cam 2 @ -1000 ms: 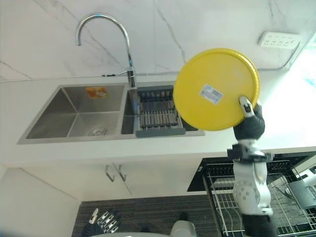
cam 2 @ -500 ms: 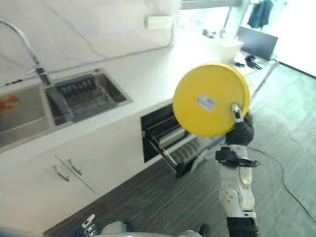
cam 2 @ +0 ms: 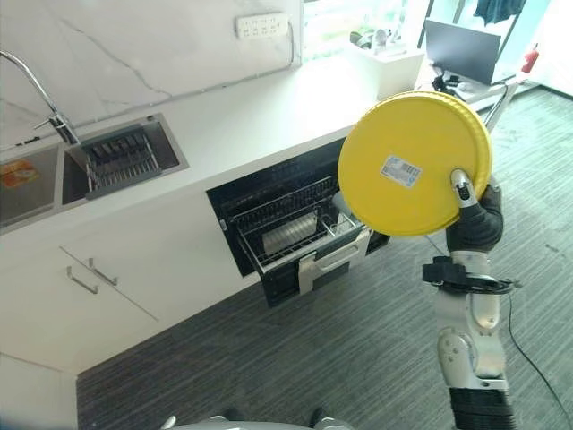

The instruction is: Place the dishes in the dishwasher.

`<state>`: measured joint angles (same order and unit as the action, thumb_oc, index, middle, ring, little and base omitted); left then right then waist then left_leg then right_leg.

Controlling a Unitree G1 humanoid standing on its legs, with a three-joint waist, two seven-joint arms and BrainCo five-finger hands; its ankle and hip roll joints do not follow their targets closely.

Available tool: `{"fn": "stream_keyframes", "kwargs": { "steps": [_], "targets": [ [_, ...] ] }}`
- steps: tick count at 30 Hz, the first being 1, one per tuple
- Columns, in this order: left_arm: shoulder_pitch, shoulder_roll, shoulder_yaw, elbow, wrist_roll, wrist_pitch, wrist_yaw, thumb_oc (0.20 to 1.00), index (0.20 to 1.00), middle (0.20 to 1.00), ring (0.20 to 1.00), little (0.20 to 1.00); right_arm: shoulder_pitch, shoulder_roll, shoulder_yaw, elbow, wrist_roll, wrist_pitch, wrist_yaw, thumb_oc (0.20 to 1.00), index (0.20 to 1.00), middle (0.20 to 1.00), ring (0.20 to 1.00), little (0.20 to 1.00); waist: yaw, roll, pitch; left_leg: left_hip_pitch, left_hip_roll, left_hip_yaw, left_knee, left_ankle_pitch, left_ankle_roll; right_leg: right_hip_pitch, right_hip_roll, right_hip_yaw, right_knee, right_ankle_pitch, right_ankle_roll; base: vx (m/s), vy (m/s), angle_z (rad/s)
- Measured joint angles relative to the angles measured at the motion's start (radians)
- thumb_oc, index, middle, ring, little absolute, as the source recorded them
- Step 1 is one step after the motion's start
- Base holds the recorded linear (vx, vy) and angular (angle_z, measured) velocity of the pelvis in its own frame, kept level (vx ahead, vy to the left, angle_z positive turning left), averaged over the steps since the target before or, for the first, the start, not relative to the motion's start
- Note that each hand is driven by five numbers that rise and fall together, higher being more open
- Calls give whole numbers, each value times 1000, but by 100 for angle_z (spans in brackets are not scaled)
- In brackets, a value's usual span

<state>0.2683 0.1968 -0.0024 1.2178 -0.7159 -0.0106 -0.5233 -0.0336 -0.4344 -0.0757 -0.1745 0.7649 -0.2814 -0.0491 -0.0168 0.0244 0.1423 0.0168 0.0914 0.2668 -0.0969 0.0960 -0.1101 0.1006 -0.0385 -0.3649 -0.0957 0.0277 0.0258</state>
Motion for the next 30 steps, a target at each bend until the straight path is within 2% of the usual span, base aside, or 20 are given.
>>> {"fn": "stream_keyframes", "kwargs": {
  "steps": [2, 3, 4, 6, 8, 10, 13, 15, 16, 17, 19, 20, 21, 22, 24, 25, 27, 28, 30],
  "targets": [
    [-49, -4, 1, 41, 0, -4, -4, 1000, 1000, 1000, 1000, 1000, -1, 5, 16, 11, -13, -1, 0, 200, 200, 200, 200, 200, 25, -29, 22, -37, 7, 22, 25, 3, -5, 0, -14, -4, 0, -3, -3, 226, 294, 26],
    [-51, -5, 1, 48, 0, 0, -4, 1000, 1000, 1000, 1000, 1000, -5, 6, 19, 16, -23, 0, 13, 200, 200, 200, 200, 200, 46, -27, 20, -23, 7, 49, 1, 17, 13, 6, -20, 2, 0, 6, 22, 198, 270, 10],
    [-51, -5, 1, 51, 0, -1, -4, 1000, 1000, 1000, 1000, 1000, -2, 11, 19, 17, -24, 0, 29, 200, 200, 200, 200, 200, 51, -38, 22, -4, -10, 51, 1, 13, 31, 19, -37, 7, 0, 6, 38, 235, 306, -16],
    [-42, 2, 2, 52, 0, -1, -4, 1000, 1000, 1000, 1000, 1000, 4, 24, 14, 3, -24, 0, 56, 200, 200, 200, 200, 200, 48, -55, 21, 38, -52, 80, 1, -28, 102, 42, -78, 33, 1, -1, 65, 268, 334, -30],
    [-54, 16, 4, 45, 20, -4, -3, 1000, 1000, 1000, 1000, 1000, 25, 33, -7, -21, -25, 1, 62, 200, 200, 200, 200, 200, 34, -76, 21, 54, -85, 88, 1, -61, 149, 52, -112, 44, 26, 14, 88, 206, 275, -19],
    [-62, 20, 0, 48, 43, -8, 5, 1000, 1000, 1000, 1000, 1000, 30, 44, -14, -38, -29, 1, 61, 200, 200, 200, 200, 200, 19, -72, 19, 57, -88, 91, 1, -70, 162, 13, -123, 52, 103, 14, 89, 131, 194, -8],
    [-70, 31, -13, 48, 69, -13, 5, 1000, 1000, 1000, 1000, 1000, 30, 45, -13, -50, -29, 1, 59, 200, 200, 200, 200, 200, 22, -83, 13, 59, -95, 98, 8, -86, 191, -28, -136, 61, 173, 31, 91, 166, 251, -7],
    [-85, 30, -40, 60, 71, -16, 10, 1000, 1000, 1000, 1000, 1000, 23, 58, 9, -53, -28, 0, 60, 200, 200, 200, 200, 200, 19, -59, 14, 66, -88, 92, 8, -96, 219, -137, -151, 123, 392, 34, 98, 178, 157, -1],
    [-81, 24, -48, 57, 76, -20, 12, 1000, 1000, 1000, 1000, 1000, 27, 60, 28, -53, -29, 0, 61, 200, 200, 200, 200, 200, 14, -54, 15, 80, -88, 90, 8, -107, 220, -193, -160, 164, 496, 24, 122, 181, -4, 9],
    [-71, 32, -81, 50, 88, -28, 26, 1000, 1000, 1000, 1000, 1000, 30, 79, 49, -55, -29, -1, 71, 200, 200, 200, 200, 200, 6, -51, 10, 84, -89, 99, 7, -114, 215, -232, -167, 186, 522, -3, 129, 168, -96, 14],
    [-81, 64, -112, 38, 109, -31, 47, 1000, 1000, 1000, 1000, 1000, 29, 90, 64, -62, -30, -10, 84, 200, 200, 200, 200, 200, 0, -65, -1, 87, -100, 101, 8, -108, 214, -212, -176, 124, 257, 4, 119, 237, -205, 22],
    [-94, 70, -107, 40, 110, -29, 52, 1000, 1000, 1000, 1000, 1000, 28, 90, 64, -62, -30, -12, 84, 200, 200, 200, 200, 200, -2, -67, -5, 88, -105, 98, 8, -113, 205, -202, -190, 117, 149, 31, 134, 269, -243, 15],
    [-111, 69, -73, 57, 119, -15, 55, 1000, 1000, 1000, 1000, 1000, 27, 90, 64, -65, -35, -13, 83, 200, 200, 200, 200, 200, -2, -73, -9, 87, -119, 96, 8, -121, 192, -190, -218, 132, 36, 84, 167, 248, -231, 7],
    [-117, 68, -71, 59, 129, -10, 62, 1000, 1000, 1000, 1000, 1000, 27, 89, 63, -70, -40, -13, 81, 200, 200, 200, 200, 200, -5, -78, -12, 89, -127, 94, 8, -124, 187, -196, -248, 141, -2, 129, 185, 248, -291, 14],
    [-112, 65, -70, 38, 148, -8, 76, 1000, 1000, 1000, 1000, 1000, 29, 91, 61, -75, -60, -10, 42, 200, 200, 200, 200, 200, -30, -61, -20, 106, -117, 69, 9, -126, 184, -198, -269, 161, -2, 188, 191, 209, -348, 23],
    [-105, 65, -70, 34, 149, -8, 77, 1000, 1000, 1000, 1000, 1000, 30, 91, 57, -75, -60, -10, 31, 200, 200, 200, 200, 200, -30, -63, -23, 116, -115, 69, 9, -125, 185, -191, -265, 159, -2, 191, 187, 183, -366, 11],
    [-86, 70, -43, 25, 150, -4, 85, 1000, 1000, 1000, 1000, 1000, 31, 91, 46, -76, -59, -10, 15, 200, 200, 200, 200, 200, -30, -72, -32, 127, -109, 68, 8, -127, 183, -172, -264, 113, 0, 189, 184, 181, -373, 4],
    [-73, 70, -33, 16, 152, 5, 90, 1000, 1000, 1000, 1000, 1000, 31, 92, 46, -76, -59, -10, 9, 200, 200, 200, 200, 200, -29, -88, -43, 133, -104, 66, 9, -127, 182, -153, -255, 110, -1, 188, 181, 211, -434, 3],
    [-58, 71, -28, 18, 155, 13, 101, 1000, 1000, 1000, 1000, 1000, 32, 93, 49, -74, -59, -8, 9, 200, 200, 200, 200, 200, -29, -105, -54, 163, -83, 61, 9, -129, 136, -87, -227, 112, -1, 191, 178, 232, -447, 1]
  ]
}}
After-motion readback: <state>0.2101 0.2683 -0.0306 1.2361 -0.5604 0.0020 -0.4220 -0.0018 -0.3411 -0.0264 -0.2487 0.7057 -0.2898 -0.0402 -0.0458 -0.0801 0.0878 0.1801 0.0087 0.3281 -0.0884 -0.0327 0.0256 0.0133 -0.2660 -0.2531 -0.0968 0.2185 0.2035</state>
